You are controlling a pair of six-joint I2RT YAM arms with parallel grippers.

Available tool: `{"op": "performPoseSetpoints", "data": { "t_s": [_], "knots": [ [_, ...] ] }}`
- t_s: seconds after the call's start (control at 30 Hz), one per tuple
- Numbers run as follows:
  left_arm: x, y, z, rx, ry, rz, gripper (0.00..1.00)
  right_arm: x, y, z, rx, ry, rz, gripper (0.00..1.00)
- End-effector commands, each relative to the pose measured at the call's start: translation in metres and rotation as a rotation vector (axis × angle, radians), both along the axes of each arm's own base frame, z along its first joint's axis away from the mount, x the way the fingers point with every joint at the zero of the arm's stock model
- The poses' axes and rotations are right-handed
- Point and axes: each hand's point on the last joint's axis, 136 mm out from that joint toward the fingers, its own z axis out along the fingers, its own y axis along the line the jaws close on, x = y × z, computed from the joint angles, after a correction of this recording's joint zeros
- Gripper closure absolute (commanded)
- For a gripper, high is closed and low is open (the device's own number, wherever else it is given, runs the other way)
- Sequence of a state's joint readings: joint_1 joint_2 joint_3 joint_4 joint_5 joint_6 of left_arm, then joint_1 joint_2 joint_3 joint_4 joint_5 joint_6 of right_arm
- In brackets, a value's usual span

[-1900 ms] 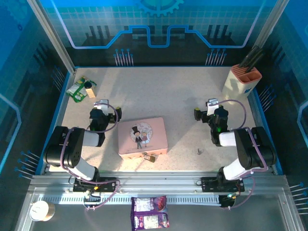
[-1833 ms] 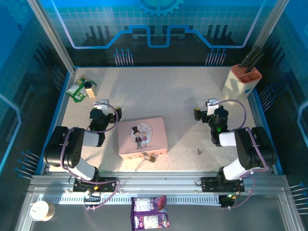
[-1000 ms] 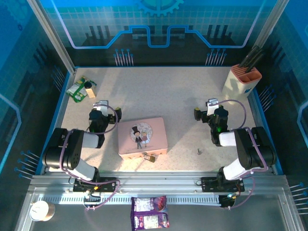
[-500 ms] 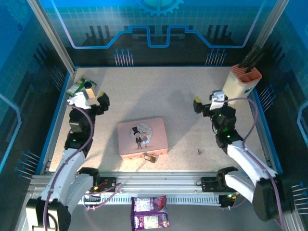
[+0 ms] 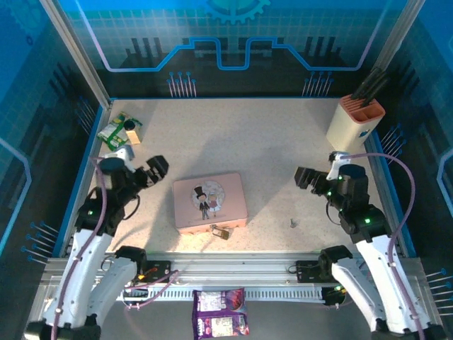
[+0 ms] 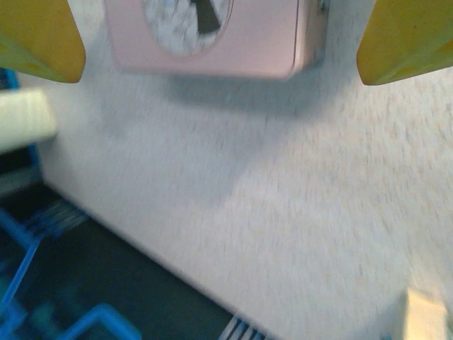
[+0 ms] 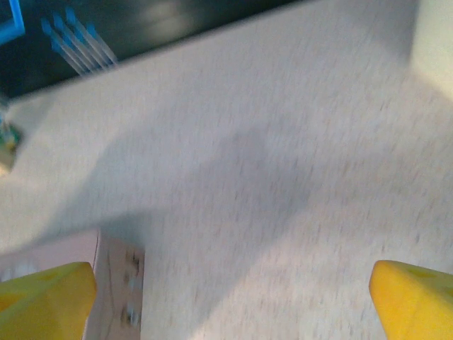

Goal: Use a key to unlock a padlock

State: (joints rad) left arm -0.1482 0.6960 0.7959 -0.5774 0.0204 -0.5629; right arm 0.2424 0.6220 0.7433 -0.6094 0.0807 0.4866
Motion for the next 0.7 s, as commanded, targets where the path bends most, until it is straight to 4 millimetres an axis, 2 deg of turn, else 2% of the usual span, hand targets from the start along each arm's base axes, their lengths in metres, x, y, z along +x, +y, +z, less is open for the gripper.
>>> {"op": "performPoseSetpoints", "data": {
  "t_s": [0.0, 0.2, 0.3, 0.43, 0.5, 0.67],
  "knots": [
    [-0.033, -0.034, -0.026, 0.027, 0.147, -0.139, 0.01, -0.043, 0.002, -0.036, -0.086, 0.228, -0.002, 0.00],
    [-0.054, -0.086, -0.052, 0.111, 0.211, -0.275, 0.01, -0.067, 0.019, -0.070, -0.162, 0.346, -0.008, 0.05],
    [-0.059, -0.103, -0.057, 0.137, 0.207, -0.316, 0.01, -0.073, 0.022, -0.086, -0.193, 0.394, -0.022, 0.08],
    [-0.062, -0.114, -0.061, 0.118, 0.197, -0.335, 0.01, -0.079, 0.029, -0.109, -0.176, 0.460, -0.019, 0.16],
    [-0.064, -0.116, -0.063, 0.104, 0.183, -0.339, 0.01, -0.083, 0.035, -0.122, -0.152, 0.494, -0.002, 0.25],
    [-0.064, -0.113, -0.072, 0.107, 0.186, -0.324, 0.01, -0.093, 0.038, -0.149, -0.144, 0.580, -0.008, 0.39]
  ]
}}
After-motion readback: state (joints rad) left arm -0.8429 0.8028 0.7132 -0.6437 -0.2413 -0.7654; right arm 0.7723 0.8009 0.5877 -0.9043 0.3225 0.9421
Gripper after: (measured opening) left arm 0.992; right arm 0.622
